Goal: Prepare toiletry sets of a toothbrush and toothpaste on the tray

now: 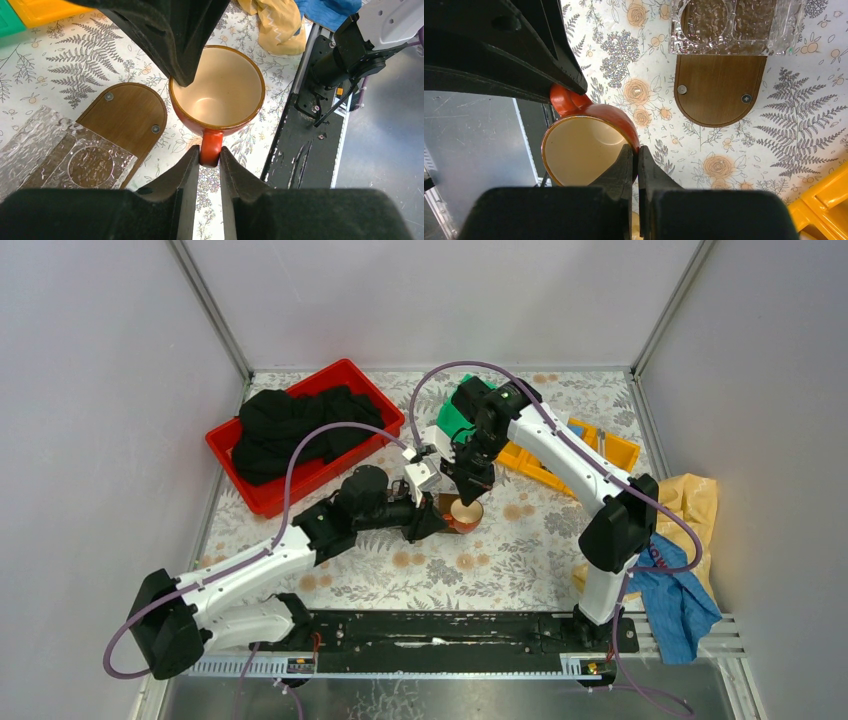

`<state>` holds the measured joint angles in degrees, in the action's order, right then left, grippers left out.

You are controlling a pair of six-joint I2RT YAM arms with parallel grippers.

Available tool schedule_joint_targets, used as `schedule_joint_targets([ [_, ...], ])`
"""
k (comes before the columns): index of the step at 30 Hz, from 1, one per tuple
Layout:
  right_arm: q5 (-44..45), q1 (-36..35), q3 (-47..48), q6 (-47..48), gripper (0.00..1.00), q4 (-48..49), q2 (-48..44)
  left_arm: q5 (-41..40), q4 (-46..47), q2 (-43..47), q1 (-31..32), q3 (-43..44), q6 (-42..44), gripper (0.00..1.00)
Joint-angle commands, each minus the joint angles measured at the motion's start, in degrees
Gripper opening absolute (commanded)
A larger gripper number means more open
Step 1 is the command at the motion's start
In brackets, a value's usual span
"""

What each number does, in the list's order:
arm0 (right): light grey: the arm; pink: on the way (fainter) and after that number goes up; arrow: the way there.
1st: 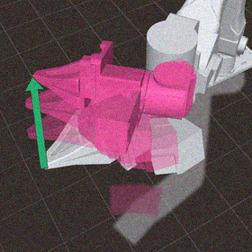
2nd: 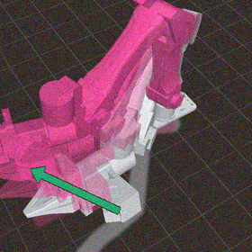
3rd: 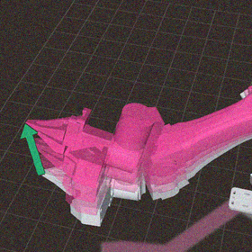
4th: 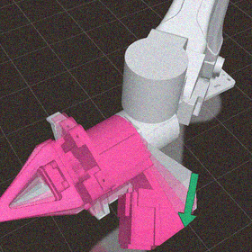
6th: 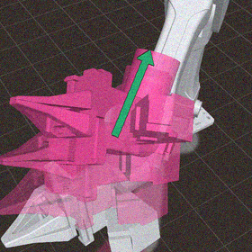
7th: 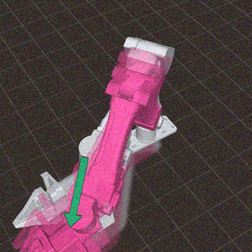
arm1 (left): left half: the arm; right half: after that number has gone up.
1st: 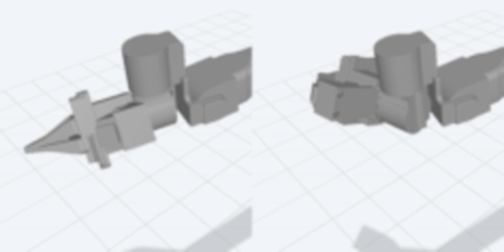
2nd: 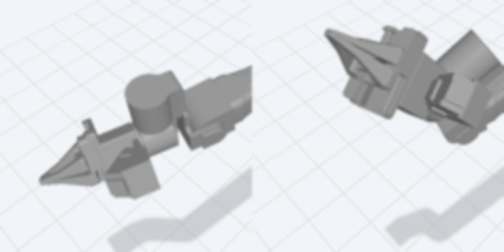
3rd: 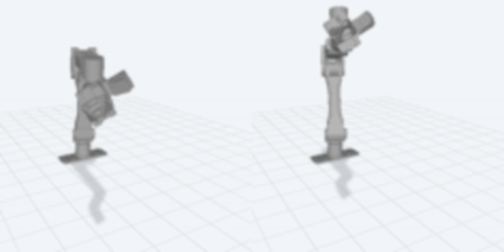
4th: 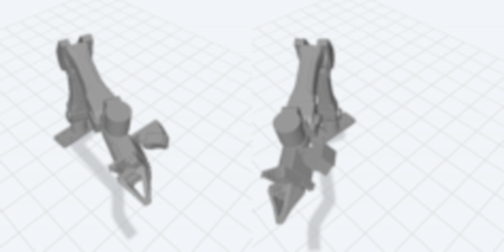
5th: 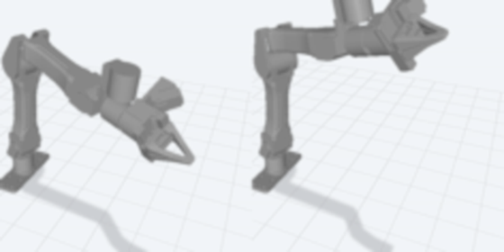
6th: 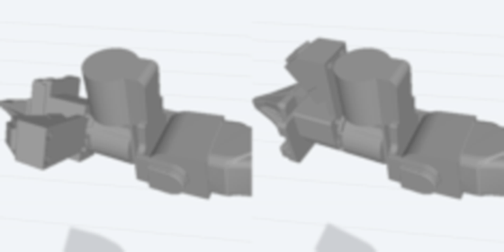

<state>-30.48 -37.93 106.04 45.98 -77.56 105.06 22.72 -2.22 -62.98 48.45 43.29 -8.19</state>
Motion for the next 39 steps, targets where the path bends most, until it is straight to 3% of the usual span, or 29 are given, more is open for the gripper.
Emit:
schedule_joint_targets([
  [1, -1.84, -0.5, 1.72, -1.24, 0.0, 0.4, -1.26, 0.85, 4.24, -0.06, 0.35, 0.11, -1.21, 0.26],
  [2, -1.97, -0.48, 1.74, -1.26, 0.0, 0.4, -1.26, 0.41, 4.49, -0.04, 0.38, 0.05, -1.4, 0.27],
  [5, -2.26, -0.48, 1.52, -1.31, 0.0, 0.41, -1.37, -1.95, 5.98, 0.94, 0.38, -1.03, -2.08, 0.43],
  [8, -2.38, -0.48, 1.12, -1.33, 0.0, 0.65, -1.43, -2.56, 8.85, 2.11, 0.34, -2.69, -2.63, 0.46],
  [11, -2.42, -0.48, 1.0, -1.31, 0.0, 0.77, -1.41, -1.74, 9.46, 2.25, 0.37, -3.23, -2.81, 0.33],
  [16, -2.8, -0.48, 0.97, -1.35, 0.0, 0.66, -1.43, -0.13, 8.95, 1.85, 0.34, -3.16, -2.29, 0.0],
  [21, -3.05, -0.48, 0.23, -1.61, 0.01, 1.13, -1.85, -0.05, 8.73, 2.82, 0.39, -3.55, -1.39, 0.0],
  [23, -3.0, -0.48, -0.36, -1.93, 0.13, 1.7, -2.11, -0.06, 9.2, 3.54, 0.33, -4.17, -0.76, 0.0],
  [27, -2.86, -0.48, -1.84, -2.54, 0.47, 3.09, -2.93, -1.03, 10.82, 5.86, 0.37, -6.74, 1.16, 0.0],
  [29, -2.59, -0.48, -2.48, -2.78, 0.58, 3.72, -3.41, -1.88, 11.81, 7.18, 0.41, -7.97, 1.69, 0.0],
  [33, -2.04, -0.37, -1.5, -3.1, 0.67, 3.79, -4.1, -3.2, 12.32, 9.04, 0.36, -9.41, 1.93, 0.0],
  [39, -3.61, 1.06, 2.46, -1.62, 0.69, 0.73, -6.1, -8.9, 12.55, 14.65, 0.33, -13.37, 1.95, 0.0],
])
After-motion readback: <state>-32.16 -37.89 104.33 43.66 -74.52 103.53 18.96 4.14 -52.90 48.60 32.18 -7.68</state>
